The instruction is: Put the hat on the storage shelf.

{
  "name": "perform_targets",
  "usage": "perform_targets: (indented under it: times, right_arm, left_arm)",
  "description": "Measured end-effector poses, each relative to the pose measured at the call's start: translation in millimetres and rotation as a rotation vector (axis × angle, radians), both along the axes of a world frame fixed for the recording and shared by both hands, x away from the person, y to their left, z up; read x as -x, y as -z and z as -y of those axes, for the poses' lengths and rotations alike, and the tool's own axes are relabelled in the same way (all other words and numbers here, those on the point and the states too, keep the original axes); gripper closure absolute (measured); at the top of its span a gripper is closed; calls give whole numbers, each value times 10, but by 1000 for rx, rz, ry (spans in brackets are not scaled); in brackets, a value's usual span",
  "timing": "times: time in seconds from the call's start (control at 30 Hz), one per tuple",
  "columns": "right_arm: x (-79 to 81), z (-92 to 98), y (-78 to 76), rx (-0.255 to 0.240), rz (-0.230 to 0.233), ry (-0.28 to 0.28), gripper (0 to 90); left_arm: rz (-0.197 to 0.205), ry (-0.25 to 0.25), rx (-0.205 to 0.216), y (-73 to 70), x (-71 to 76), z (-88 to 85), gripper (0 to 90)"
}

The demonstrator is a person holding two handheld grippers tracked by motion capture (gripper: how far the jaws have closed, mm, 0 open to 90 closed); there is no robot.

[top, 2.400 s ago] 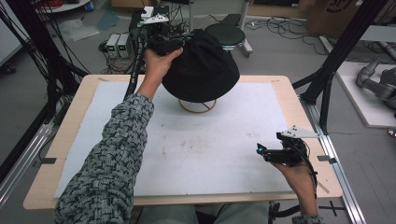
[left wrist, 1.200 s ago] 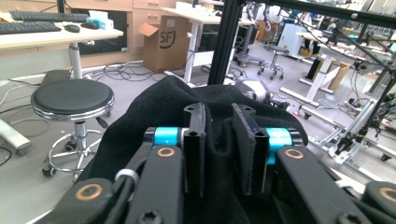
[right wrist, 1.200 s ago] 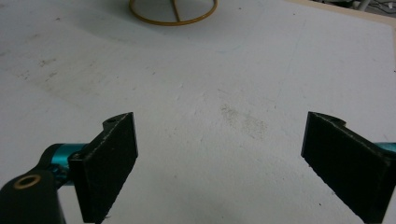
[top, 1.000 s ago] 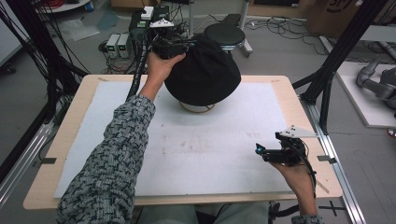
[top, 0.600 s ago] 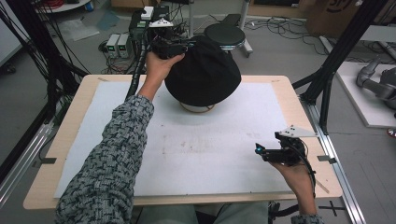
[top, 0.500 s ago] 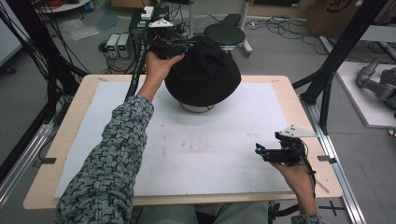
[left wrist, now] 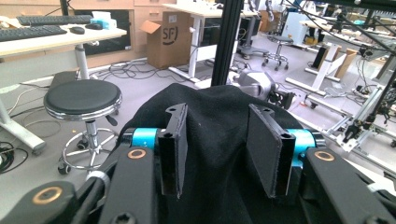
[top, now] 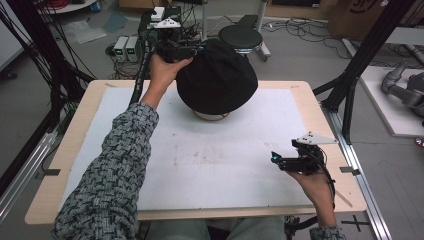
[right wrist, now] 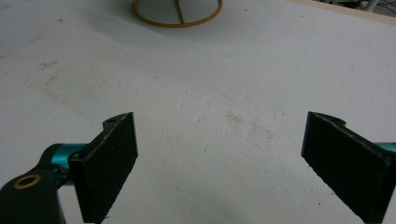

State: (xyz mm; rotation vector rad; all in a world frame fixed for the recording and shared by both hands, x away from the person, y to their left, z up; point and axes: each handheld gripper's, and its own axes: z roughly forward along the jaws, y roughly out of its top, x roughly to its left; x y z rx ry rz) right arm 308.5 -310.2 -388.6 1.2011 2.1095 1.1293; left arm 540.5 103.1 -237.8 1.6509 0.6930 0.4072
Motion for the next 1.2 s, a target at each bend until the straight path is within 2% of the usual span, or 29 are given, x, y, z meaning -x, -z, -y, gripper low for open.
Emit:
perform_targets:
  times: [0.2, 0.27, 0.33, 0.4, 0.47, 0.5, 0.53, 0.57, 0.63, 0.77, 0.87, 0.97, 1.07, 1.1, 1.2]
  right_arm:
    - [-40, -18, -8, -10, 1, -6, 103]
    - [-54, -26, -12, -7, 6, -12, 103]
    - [-71, -35, -11, -11, 3, -14, 103]
    - [-89, -49, -8, -13, 2, -16, 103]
    - [-105, -63, -6, -13, 0, -19, 104]
    - [-114, -70, -5, -11, 2, -22, 103]
    - [-124, -78, -7, -13, 2, -23, 103]
    - [-133, -82, -7, -14, 1, -25, 103]
    - [-145, -85, -5, -13, 4, -28, 103]
    - [-178, -103, -3, -17, 1, -31, 103]
    - [-210, -117, 6, -16, -4, -37, 104]
    - [-232, -124, 12, -16, 1, -42, 103]
    - [-236, -125, 9, -23, -4, -40, 103]
    - [-241, -122, 7, -22, 0, -42, 103]
    - [-250, -125, -1, -24, -3, -43, 103]
  left_arm:
    - [-6, 9, -7, -22, 32, -88, 532]
    - [-10, 1, -32, -38, 56, -156, 518]
    - [-9, -3, -37, -54, 79, -215, 508]
    - [3, -13, -34, -56, 101, -247, 505]
    - [42, -29, -12, -34, 173, -351, 505]
    - [42, -29, -12, -34, 173, -351, 502]
    - [15, -19, -14, -35, 180, -395, 493]
    - [31, -29, -18, -22, 231, -467, 487]
    - [40, -32, -18, -15, 256, -507, 487]
    - [20, -43, -30, 19, 315, -686, 479]
    - [6, -54, -21, 47, 364, -817, 451]
    - [-2, -60, -22, 89, 473, -977, 433]
    - [-1, -62, -18, 115, 529, -1025, 406]
    - [0, -60, -30, 150, 600, -1075, 398]
    - [0, -62, -42, 185, 659, -1118, 365]
